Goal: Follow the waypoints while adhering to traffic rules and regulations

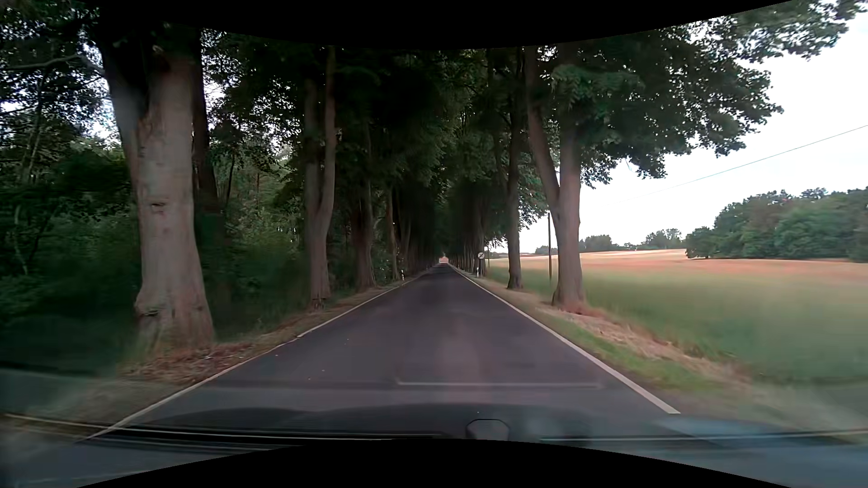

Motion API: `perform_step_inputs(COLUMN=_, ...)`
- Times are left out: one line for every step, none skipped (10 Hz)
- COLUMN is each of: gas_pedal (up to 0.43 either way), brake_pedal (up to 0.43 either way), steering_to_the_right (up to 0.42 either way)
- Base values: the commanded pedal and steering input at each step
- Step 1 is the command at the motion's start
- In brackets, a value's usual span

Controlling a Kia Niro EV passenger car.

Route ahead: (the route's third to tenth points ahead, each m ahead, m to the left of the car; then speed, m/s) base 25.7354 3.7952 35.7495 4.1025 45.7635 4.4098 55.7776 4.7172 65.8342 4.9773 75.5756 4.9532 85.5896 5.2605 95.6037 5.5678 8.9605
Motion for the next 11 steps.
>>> perform_step_inputs(gas_pedal=0.079, brake_pedal=0.0, steering_to_the_right=-0.003)
perform_step_inputs(gas_pedal=0.079, brake_pedal=0.0, steering_to_the_right=-0.006)
perform_step_inputs(gas_pedal=0.079, brake_pedal=0.0, steering_to_the_right=-0.006)
perform_step_inputs(gas_pedal=0.087, brake_pedal=0.0, steering_to_the_right=-0.006)
perform_step_inputs(gas_pedal=0.087, brake_pedal=0.0, steering_to_the_right=-0.006)
perform_step_inputs(gas_pedal=0.087, brake_pedal=0.0, steering_to_the_right=-0.005)
perform_step_inputs(gas_pedal=0.087, brake_pedal=0.0, steering_to_the_right=-0.005)
perform_step_inputs(gas_pedal=0.098, brake_pedal=0.0, steering_to_the_right=-0.005)
perform_step_inputs(gas_pedal=0.098, brake_pedal=0.0, steering_to_the_right=-0.005)
perform_step_inputs(gas_pedal=0.098, brake_pedal=0.0, steering_to_the_right=-0.005)
perform_step_inputs(gas_pedal=0.11, brake_pedal=0.0, steering_to_the_right=-0.006)
